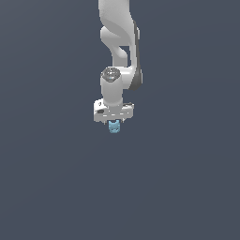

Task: Pick up the object and move it to a goal position.

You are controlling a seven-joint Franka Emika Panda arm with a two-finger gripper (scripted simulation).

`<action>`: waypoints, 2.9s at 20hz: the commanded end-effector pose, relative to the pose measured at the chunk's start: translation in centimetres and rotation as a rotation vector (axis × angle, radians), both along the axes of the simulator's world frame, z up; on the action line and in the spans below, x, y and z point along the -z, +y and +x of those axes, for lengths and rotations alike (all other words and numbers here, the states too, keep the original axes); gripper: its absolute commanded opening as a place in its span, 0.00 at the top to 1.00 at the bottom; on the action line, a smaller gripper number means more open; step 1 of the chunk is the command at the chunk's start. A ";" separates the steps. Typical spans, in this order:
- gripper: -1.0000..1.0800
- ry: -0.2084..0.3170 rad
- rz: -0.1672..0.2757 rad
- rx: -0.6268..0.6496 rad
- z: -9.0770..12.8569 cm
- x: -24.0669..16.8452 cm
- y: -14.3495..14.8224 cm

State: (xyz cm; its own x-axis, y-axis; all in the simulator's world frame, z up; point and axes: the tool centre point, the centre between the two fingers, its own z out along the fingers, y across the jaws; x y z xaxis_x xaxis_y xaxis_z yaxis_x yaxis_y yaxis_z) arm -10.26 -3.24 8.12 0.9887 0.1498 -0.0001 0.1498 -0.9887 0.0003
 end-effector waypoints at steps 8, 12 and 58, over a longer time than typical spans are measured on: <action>0.04 0.000 0.000 -0.002 -0.2 3.8 0.0; 0.04 0.000 0.000 -0.002 -0.1 4.4 0.0; 1.00 0.000 0.000 -0.002 14.3 -4.8 8.1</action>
State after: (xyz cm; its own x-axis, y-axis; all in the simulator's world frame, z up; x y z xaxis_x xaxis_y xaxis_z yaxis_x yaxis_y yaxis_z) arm 3.61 4.62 12.70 0.9884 0.1521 0.0006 0.1521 -0.9884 0.0000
